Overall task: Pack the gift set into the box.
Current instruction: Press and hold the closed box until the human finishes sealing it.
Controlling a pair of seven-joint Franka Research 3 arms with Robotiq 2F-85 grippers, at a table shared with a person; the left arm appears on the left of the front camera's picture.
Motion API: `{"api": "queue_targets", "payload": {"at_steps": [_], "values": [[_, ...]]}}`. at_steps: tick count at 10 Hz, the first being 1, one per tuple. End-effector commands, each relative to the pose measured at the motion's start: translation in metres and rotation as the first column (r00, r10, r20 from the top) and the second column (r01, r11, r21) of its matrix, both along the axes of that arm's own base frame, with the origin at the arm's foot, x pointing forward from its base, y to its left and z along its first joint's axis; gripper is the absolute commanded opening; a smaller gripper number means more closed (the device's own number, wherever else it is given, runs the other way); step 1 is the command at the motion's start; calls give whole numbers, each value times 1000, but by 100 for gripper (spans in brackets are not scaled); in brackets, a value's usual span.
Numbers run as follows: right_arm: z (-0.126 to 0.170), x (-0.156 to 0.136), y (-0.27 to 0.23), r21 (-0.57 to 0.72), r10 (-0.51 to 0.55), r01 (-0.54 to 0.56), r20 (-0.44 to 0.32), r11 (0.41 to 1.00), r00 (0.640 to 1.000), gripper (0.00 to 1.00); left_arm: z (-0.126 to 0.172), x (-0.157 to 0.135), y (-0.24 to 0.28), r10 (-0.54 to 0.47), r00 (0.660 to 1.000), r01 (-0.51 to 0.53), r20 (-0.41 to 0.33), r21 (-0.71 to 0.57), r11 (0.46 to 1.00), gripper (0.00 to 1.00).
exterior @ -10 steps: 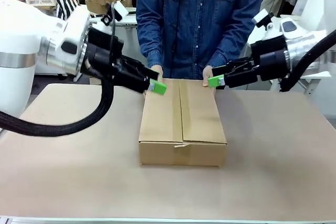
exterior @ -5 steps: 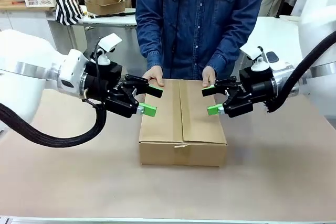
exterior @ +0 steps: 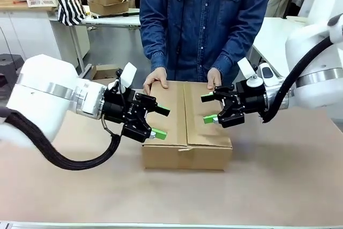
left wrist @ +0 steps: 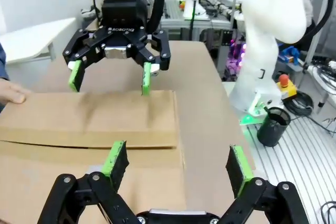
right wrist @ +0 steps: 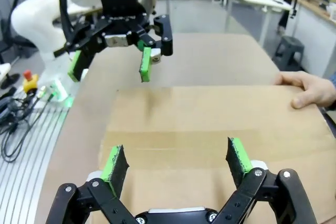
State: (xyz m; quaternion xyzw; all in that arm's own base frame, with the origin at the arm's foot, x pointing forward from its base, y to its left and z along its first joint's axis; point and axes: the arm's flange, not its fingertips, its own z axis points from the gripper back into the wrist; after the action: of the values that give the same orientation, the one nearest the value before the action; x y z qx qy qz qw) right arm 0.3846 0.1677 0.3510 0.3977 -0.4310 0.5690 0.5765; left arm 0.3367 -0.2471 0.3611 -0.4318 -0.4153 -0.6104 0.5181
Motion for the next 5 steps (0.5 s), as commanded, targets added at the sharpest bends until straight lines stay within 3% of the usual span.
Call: {"api": "queue_targets", "payload": {"at_steps": [1,2,5], "values": [[-3,2,-1,2,-11,11,-3,1000,1000,100,15,-5,3,-44,998,43,-54,-24,999,100],[-6,11,-3,-56,-61,59,-25,997,998,100,0,0,0,0,1000,0,0,0,1000,100],[-30,21,0,-68,-89,86,-31,994,996,100,-36,24,-2,25,999,-25,-36,11,1000,100]]}}
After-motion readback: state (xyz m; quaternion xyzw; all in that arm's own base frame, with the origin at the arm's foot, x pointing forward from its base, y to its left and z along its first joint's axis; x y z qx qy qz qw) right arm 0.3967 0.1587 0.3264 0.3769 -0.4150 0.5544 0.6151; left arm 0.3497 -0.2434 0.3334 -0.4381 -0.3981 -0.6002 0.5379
